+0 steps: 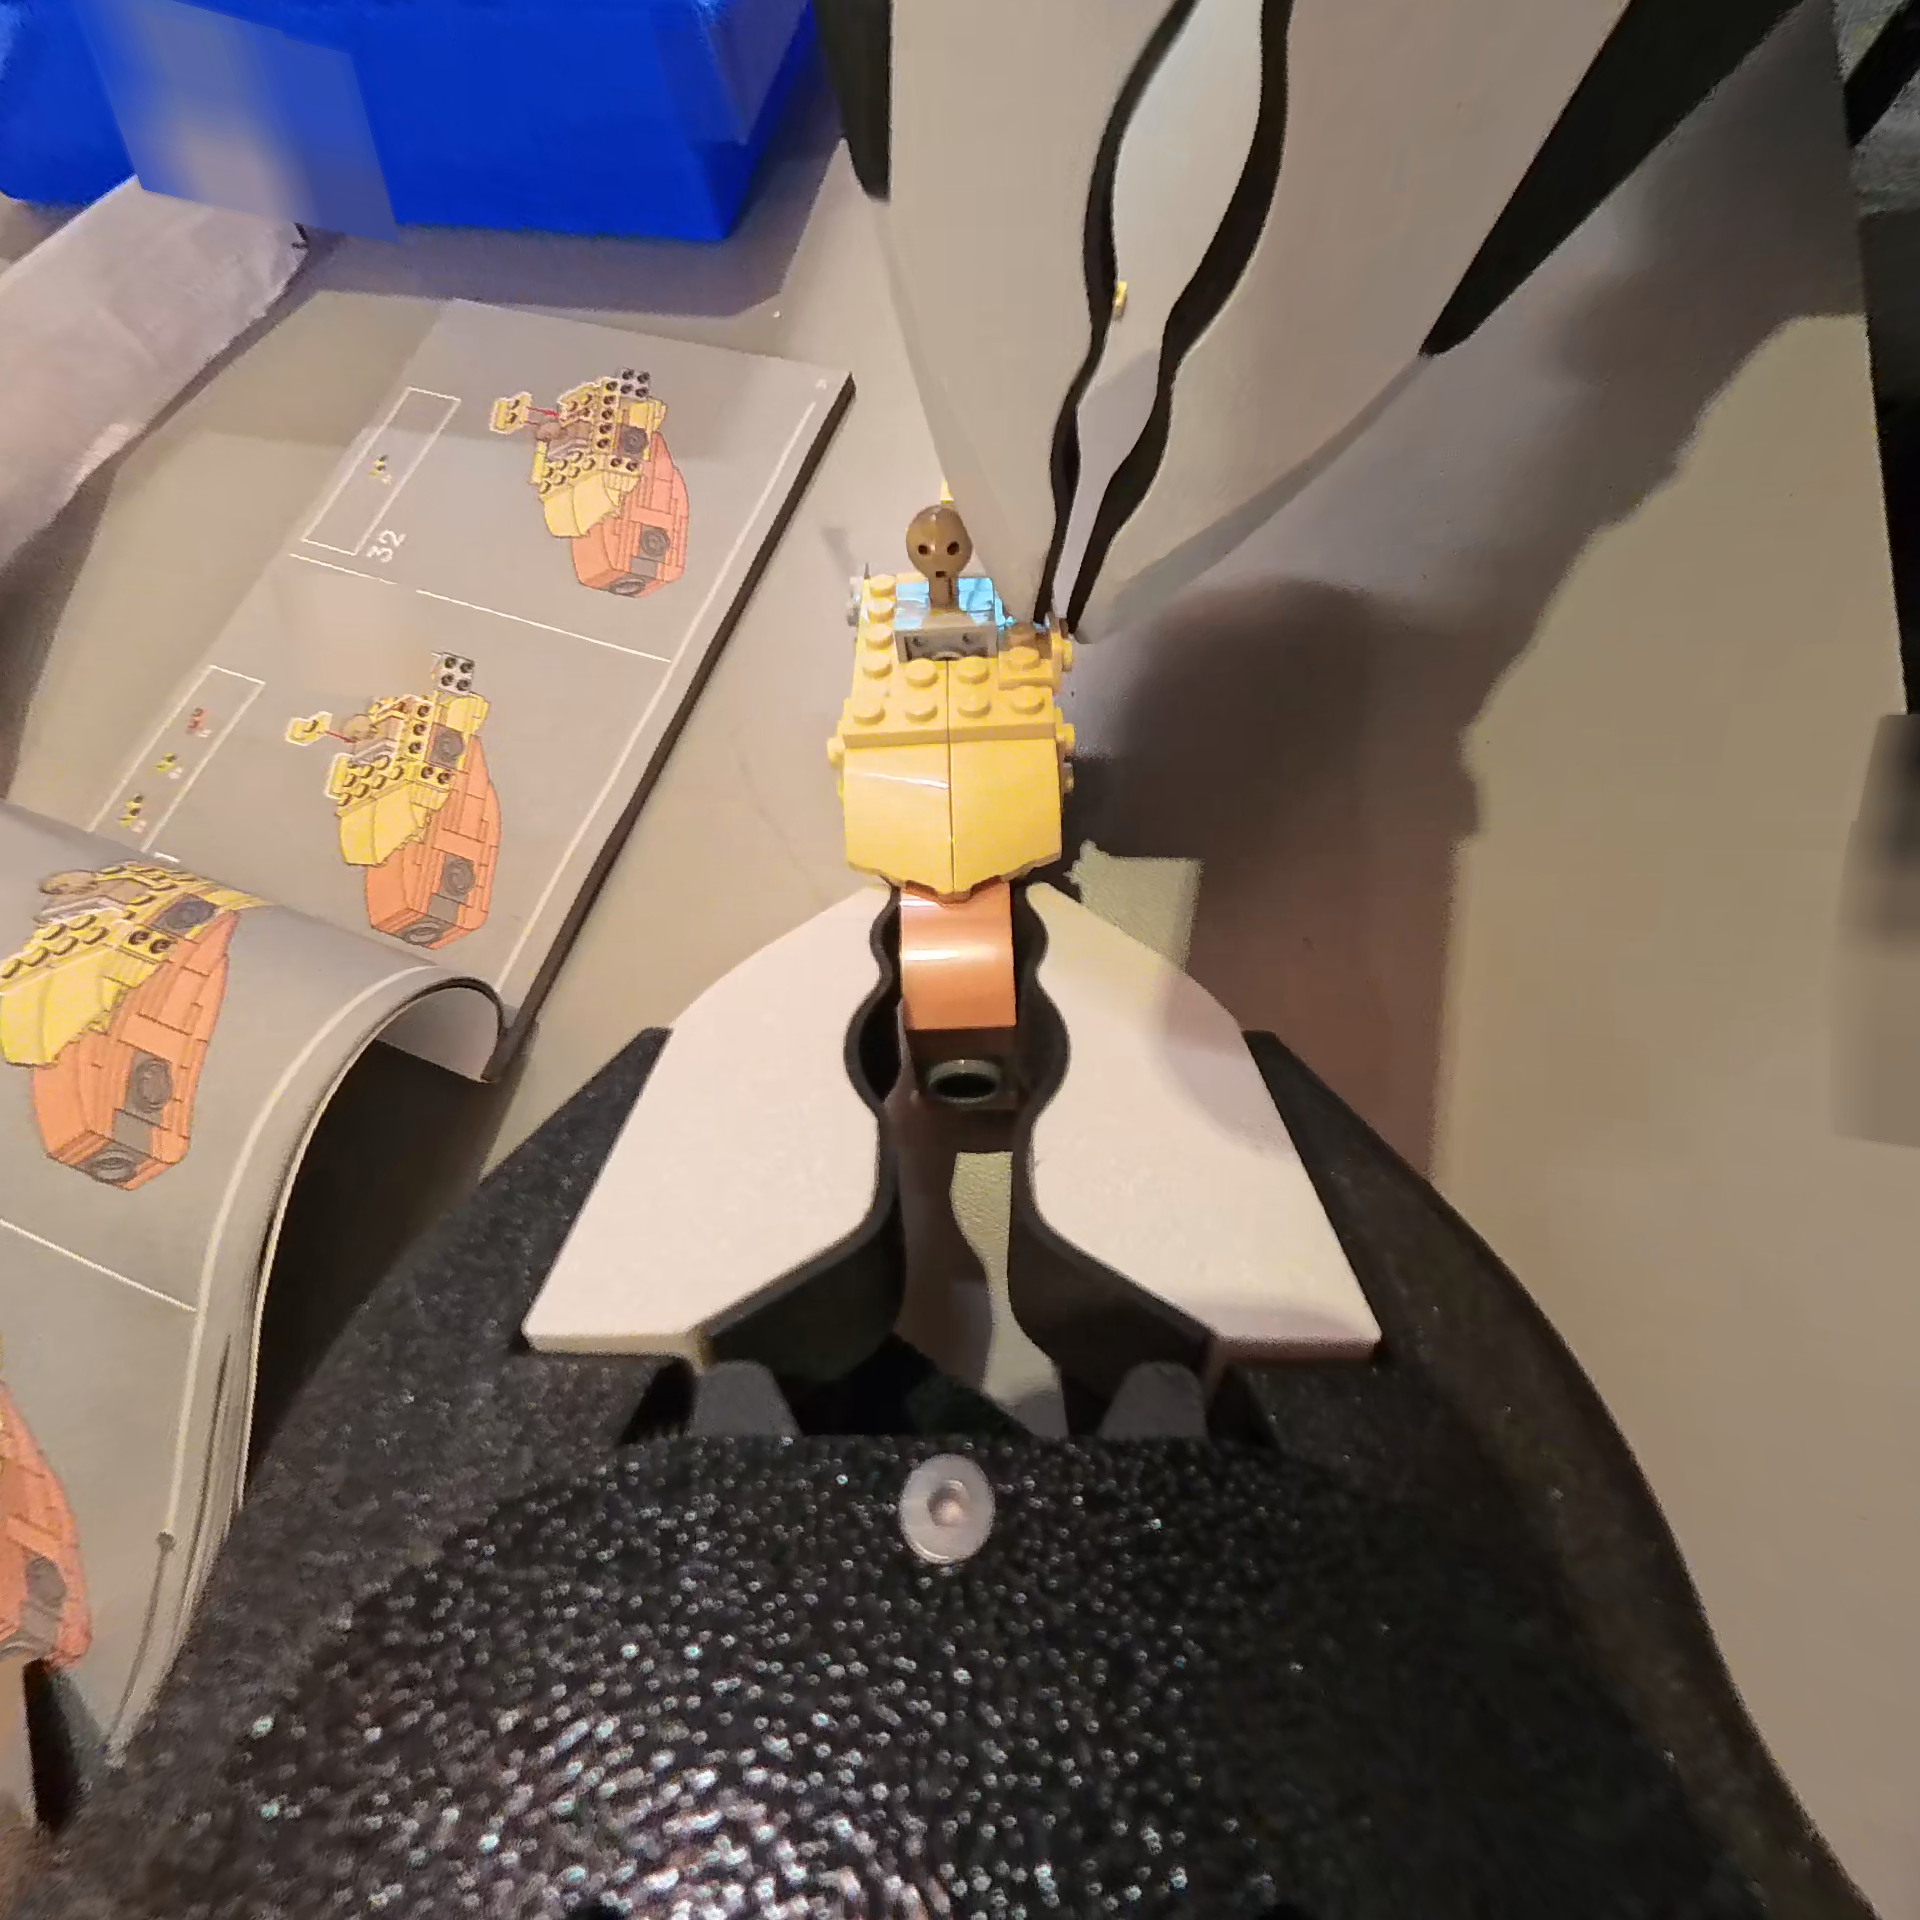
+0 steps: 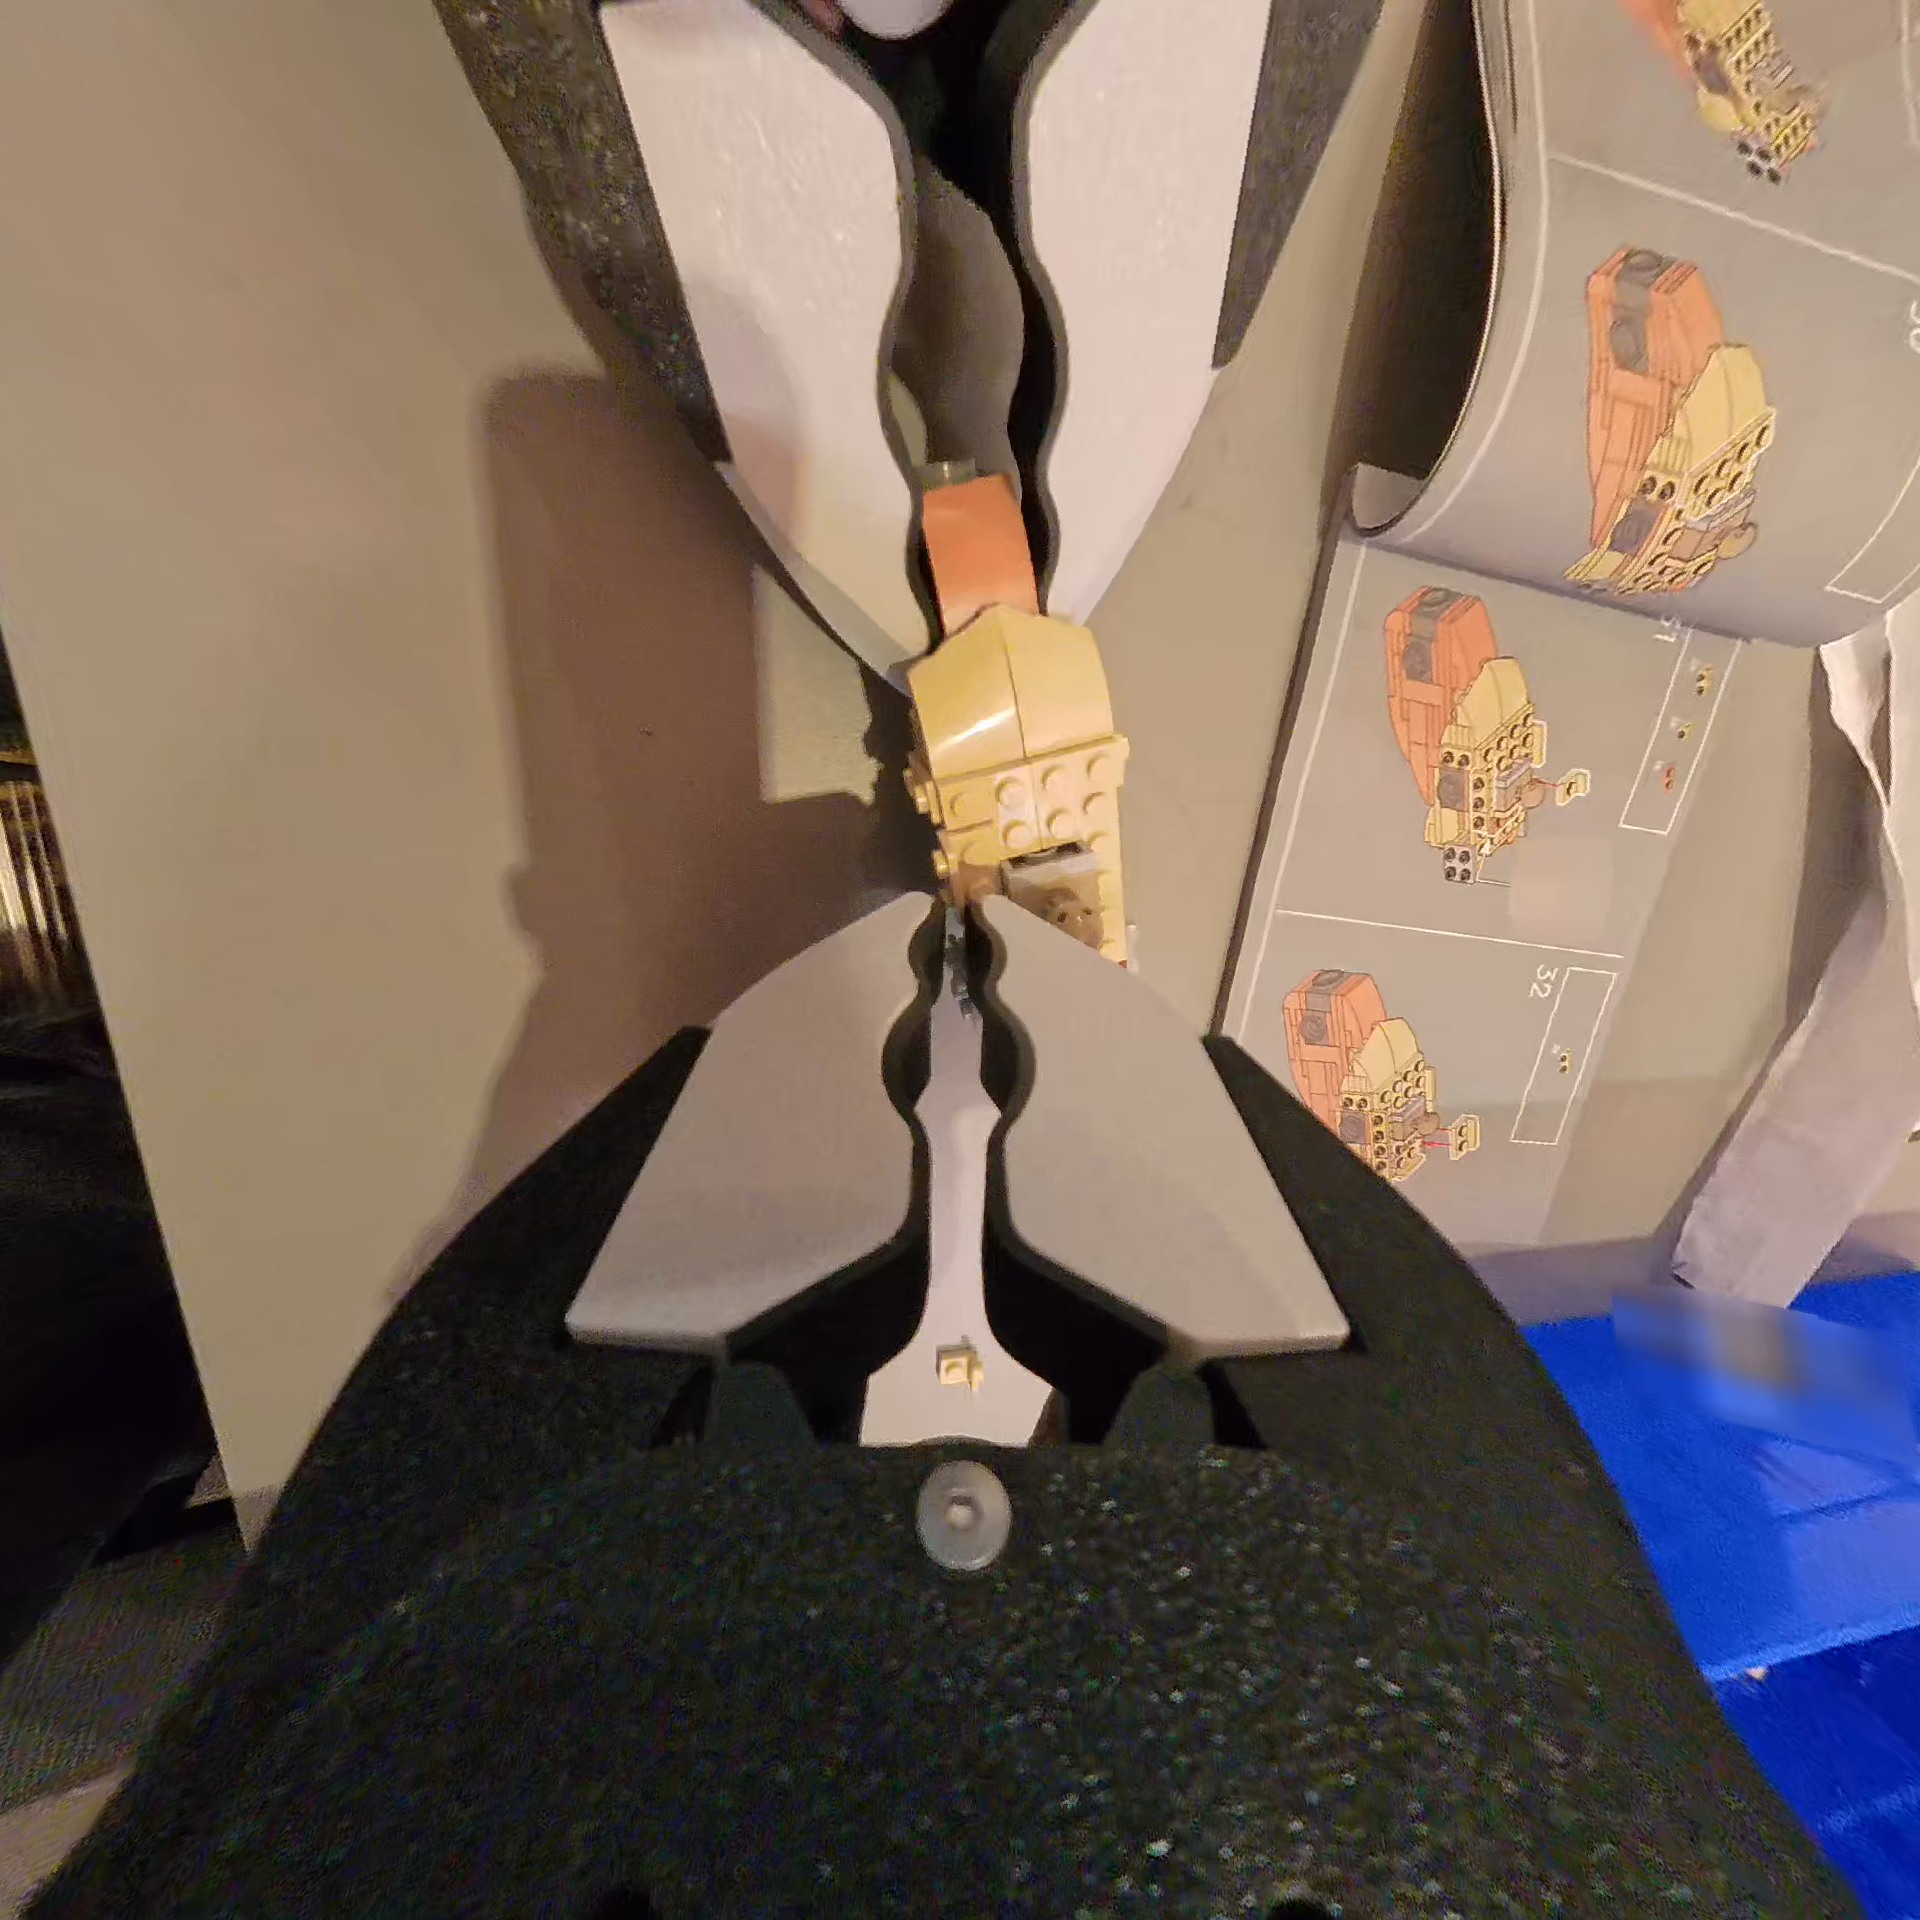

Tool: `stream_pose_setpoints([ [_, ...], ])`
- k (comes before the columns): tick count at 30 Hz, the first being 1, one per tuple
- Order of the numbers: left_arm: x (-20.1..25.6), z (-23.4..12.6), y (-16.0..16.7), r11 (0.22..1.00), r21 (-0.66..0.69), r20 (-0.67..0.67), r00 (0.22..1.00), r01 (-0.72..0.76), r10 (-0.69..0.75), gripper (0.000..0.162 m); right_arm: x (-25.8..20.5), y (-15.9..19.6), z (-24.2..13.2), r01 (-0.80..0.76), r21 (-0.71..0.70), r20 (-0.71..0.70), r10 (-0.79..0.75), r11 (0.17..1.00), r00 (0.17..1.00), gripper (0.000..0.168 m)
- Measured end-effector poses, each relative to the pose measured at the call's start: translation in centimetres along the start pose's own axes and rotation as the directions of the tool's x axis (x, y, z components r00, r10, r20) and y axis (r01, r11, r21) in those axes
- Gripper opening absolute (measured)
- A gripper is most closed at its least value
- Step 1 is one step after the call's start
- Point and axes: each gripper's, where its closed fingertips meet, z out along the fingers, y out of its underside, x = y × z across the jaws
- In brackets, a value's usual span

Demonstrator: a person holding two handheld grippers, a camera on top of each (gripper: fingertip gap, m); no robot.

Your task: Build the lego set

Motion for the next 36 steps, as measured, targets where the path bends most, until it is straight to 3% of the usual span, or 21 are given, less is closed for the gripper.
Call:
stream_pose_setpoints([
  [6,-0.1,-0.1,0.1,1.000,-0.005,0.009,1.000,0.009,-0.009,0.018,0.1,-0.1,0.1,0.000,-0.010,0.004,0.000,1.000,1.000,0.003],
  [21,-0.4,-0.1,0.1,0.992,0.042,-0.032,0.993,0.116,-0.115,0.018,0.4,-0.4,-1.0,0.004,0.118,-0.069,0.004,0.993,0.998,0.003],
  [36,-0.5,-0.2,-0.4,0.994,0.075,-0.002,0.996,0.085,-0.085,0.017,0.6,-1.2,-0.6,0.042,0.161,-0.097,-0.027,0.986,0.995,0.000],
])
